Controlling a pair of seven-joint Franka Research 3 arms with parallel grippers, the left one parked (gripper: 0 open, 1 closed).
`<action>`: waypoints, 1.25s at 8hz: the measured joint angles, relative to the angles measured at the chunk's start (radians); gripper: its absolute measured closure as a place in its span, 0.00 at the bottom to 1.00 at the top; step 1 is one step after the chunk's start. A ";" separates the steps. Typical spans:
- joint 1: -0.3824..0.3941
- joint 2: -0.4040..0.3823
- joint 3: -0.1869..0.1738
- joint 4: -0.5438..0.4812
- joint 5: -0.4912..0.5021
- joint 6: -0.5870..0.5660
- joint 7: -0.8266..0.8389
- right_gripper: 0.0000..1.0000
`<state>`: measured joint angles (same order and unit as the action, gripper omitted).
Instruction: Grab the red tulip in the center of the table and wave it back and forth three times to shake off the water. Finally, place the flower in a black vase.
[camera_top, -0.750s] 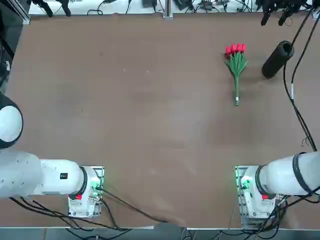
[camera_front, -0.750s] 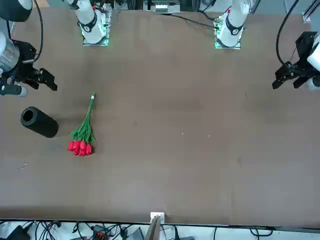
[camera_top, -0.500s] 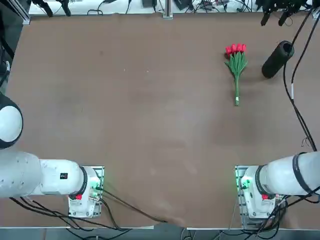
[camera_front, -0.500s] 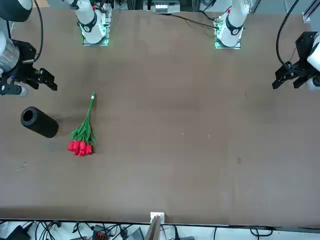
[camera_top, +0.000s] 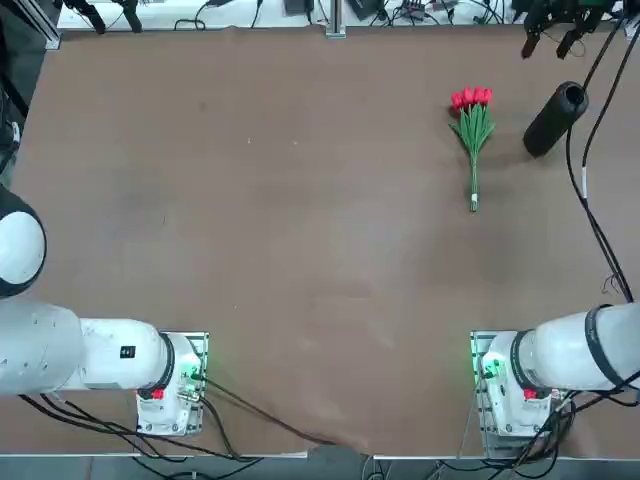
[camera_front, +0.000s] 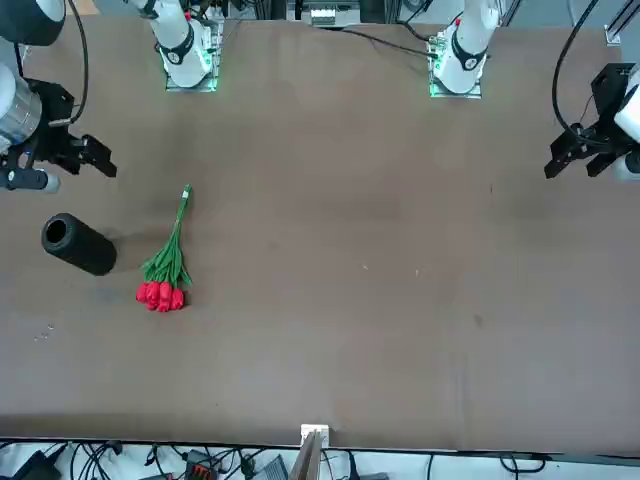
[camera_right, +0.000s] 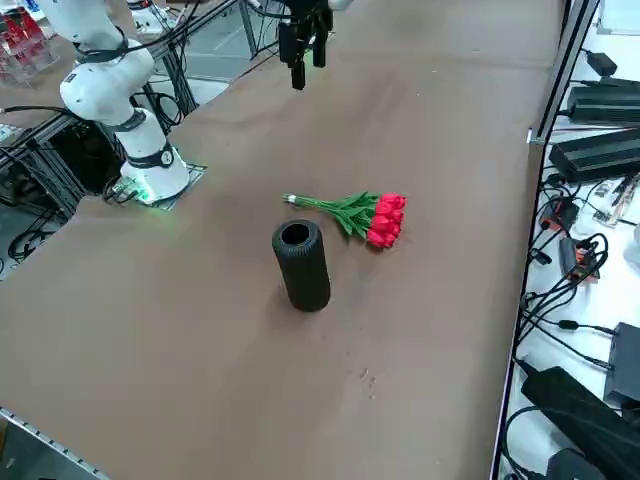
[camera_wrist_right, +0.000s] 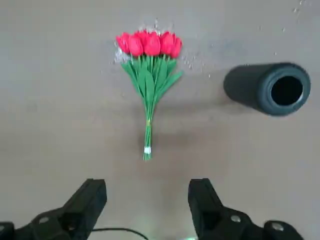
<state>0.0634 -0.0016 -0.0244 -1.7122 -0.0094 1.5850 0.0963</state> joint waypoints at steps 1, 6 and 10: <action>0.000 0.002 0.000 0.000 0.000 -0.033 0.000 0.00; -0.002 0.050 -0.001 0.001 0.000 -0.133 0.002 0.00; -0.024 0.267 -0.002 0.002 0.036 -0.180 0.004 0.00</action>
<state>0.0390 0.2652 -0.0264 -1.7100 0.0270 1.4046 0.1001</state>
